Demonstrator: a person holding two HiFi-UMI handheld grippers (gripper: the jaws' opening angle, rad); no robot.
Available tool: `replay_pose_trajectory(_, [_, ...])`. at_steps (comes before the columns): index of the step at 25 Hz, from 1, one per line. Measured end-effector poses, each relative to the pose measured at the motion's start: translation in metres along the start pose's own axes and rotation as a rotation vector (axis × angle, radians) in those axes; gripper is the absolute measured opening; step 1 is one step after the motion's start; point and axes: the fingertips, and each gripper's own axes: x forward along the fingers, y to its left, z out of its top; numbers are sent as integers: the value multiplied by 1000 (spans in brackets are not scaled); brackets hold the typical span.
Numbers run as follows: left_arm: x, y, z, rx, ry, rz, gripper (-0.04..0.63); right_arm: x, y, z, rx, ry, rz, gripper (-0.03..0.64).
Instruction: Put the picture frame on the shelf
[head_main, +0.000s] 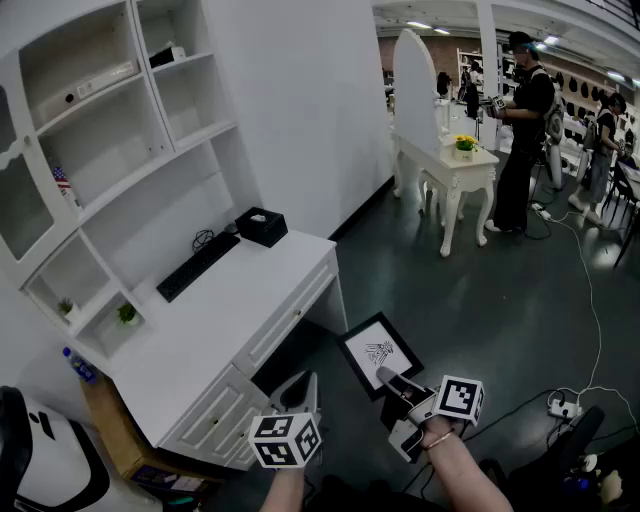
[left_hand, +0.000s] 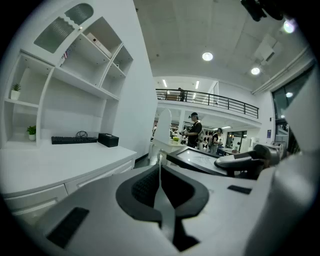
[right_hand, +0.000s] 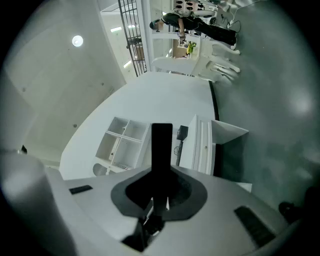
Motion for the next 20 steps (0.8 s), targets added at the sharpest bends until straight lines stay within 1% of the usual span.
replay_pose_trajectory(4, [-2, 3, 2, -5, -6, 7, 20, 2, 3, -3, -8, 10, 5, 35])
replay_pose_trajectory(8, [-5, 2, -5, -18, 7, 12, 20, 1, 8, -6, 3, 19, 37, 37])
replay_pose_trajectory(11, [-7, 0, -13, -32, 25, 14, 20, -5, 2, -5, 17, 22, 19, 37])
replay_pose_trajectory(14, [-8, 5, -8, -29, 14, 32, 20, 0, 1, -2, 13, 40, 3, 37])
replay_pose_trajectory(20, [-11, 18, 7, -9, -7, 77, 20, 22, 6, -1, 46, 83, 18, 37])
